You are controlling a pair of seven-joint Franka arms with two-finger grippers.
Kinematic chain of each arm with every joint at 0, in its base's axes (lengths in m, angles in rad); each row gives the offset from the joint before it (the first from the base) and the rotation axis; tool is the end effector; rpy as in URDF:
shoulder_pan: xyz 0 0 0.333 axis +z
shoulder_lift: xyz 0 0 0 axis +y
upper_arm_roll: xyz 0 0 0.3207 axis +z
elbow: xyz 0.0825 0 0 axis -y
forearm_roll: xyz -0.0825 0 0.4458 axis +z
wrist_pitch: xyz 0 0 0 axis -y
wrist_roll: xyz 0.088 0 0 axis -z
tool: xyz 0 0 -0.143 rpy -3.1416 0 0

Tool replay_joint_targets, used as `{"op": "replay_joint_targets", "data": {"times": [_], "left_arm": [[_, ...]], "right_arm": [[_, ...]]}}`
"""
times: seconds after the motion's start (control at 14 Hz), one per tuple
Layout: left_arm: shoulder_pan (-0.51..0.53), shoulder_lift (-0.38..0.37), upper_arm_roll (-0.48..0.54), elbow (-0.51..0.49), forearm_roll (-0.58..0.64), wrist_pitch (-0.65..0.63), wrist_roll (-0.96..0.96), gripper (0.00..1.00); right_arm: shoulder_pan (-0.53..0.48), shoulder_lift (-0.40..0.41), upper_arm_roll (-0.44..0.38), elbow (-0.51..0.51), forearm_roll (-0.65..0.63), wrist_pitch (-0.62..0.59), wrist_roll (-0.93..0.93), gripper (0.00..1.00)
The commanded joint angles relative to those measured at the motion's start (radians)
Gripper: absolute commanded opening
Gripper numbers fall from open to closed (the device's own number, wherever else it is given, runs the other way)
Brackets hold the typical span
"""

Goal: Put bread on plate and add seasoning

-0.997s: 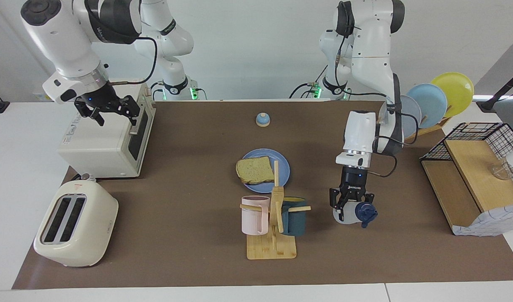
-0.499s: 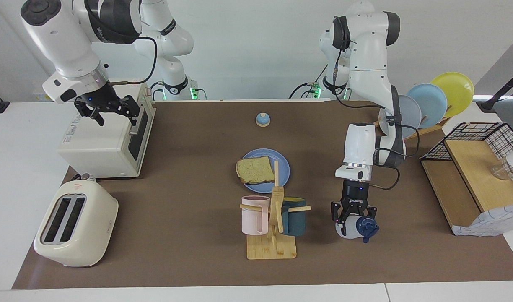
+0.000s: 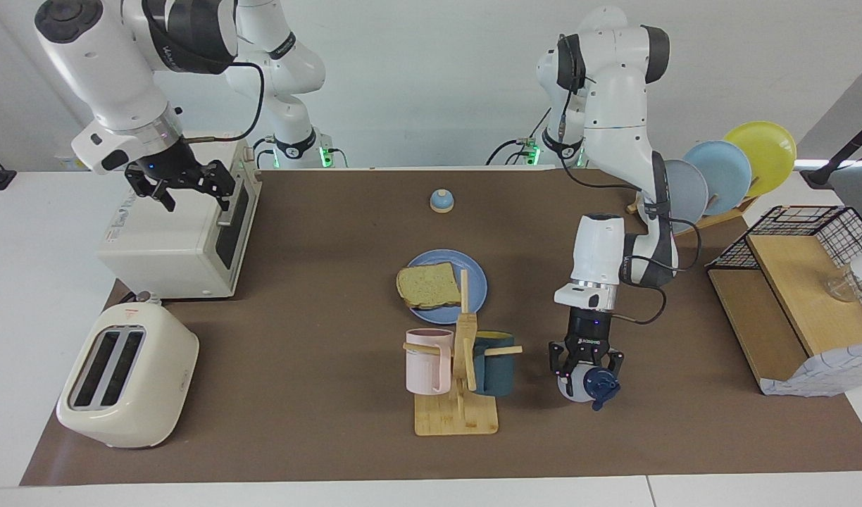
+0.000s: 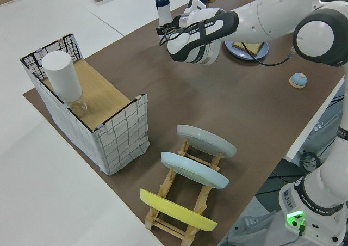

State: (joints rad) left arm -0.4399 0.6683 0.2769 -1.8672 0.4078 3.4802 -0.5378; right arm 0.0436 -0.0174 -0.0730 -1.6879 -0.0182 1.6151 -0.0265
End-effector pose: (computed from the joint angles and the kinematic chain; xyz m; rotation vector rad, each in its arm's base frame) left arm 0.7217 -0.1926 0.2026 2.6818 -0.2987 1.3337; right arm 0.6083 -0.0207 0.5451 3.1250 -0.0024 -0.0874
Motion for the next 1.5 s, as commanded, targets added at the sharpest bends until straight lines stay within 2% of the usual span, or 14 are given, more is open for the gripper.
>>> {"op": "replay_joint_targets", "data": {"times": [0.0, 0.14, 0.43, 0.64, 0.78, 1.21, 1.42], "left_arm": [[-0.011, -0.001, 0.018, -0.027, 0.008, 0.022, 0.002, 0.18], [-0.013, -0.003, 0.018, -0.046, 0.008, 0.023, 0.002, 0.32], [-0.013, -0.012, 0.018, -0.076, 0.008, 0.023, 0.004, 0.47], [-0.022, -0.016, 0.018, -0.102, 0.005, 0.023, 0.004, 0.70], [-0.022, -0.018, 0.018, -0.109, 0.005, 0.023, 0.002, 0.75], [-0.022, -0.027, 0.016, -0.135, 0.000, 0.023, 0.004, 0.76], [-0.028, -0.044, 0.018, -0.162, 0.000, 0.023, 0.004, 0.81]], "right_arm": [[-0.011, -0.010, 0.007, -0.007, 0.006, -0.003, 0.011, 1.00], [-0.011, -0.010, 0.007, -0.007, 0.006, -0.003, 0.011, 1.00], [-0.011, -0.010, 0.007, -0.007, 0.006, -0.003, 0.011, 1.00], [-0.011, -0.010, 0.007, -0.007, 0.006, -0.003, 0.011, 1.00], [-0.011, -0.010, 0.007, -0.007, 0.006, -0.003, 0.011, 1.00], [-0.011, -0.010, 0.007, -0.007, 0.006, -0.003, 0.011, 1.00], [-0.011, -0.010, 0.007, -0.007, 0.006, -0.003, 0.011, 1.00]]}}
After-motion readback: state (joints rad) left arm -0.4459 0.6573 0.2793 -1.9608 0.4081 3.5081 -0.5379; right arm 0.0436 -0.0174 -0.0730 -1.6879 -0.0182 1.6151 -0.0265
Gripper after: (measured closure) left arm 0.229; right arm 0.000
